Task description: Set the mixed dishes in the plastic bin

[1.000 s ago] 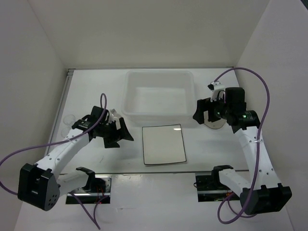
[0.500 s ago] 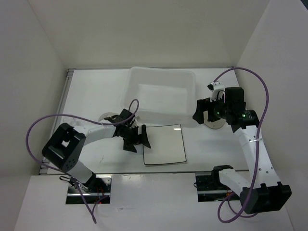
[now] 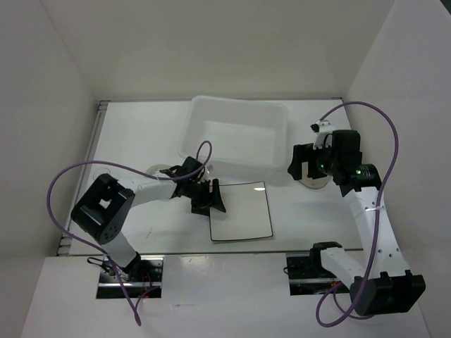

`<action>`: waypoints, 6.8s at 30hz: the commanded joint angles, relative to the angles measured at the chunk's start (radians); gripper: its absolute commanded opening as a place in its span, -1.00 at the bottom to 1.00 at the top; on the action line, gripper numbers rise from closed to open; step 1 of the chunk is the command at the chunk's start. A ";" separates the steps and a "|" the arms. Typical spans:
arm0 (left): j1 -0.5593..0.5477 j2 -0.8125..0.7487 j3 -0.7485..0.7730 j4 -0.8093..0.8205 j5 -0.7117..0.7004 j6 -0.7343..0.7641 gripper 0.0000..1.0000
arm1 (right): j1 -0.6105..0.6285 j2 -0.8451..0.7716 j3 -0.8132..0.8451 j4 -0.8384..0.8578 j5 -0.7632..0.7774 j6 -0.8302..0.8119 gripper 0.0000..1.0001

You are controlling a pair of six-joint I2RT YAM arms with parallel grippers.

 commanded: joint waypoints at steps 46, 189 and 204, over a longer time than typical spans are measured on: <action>0.170 0.159 0.602 -0.487 -0.391 0.224 -0.94 | 0.008 0.403 -0.121 0.470 -0.176 0.224 -0.99; -0.104 -0.422 0.102 -0.068 -0.123 -0.240 -0.52 | 0.149 0.268 -0.250 0.411 -0.941 0.336 -1.00; -0.028 -0.769 0.010 -0.363 -0.212 -0.154 0.06 | 0.025 0.573 0.255 0.692 -0.989 0.708 -1.00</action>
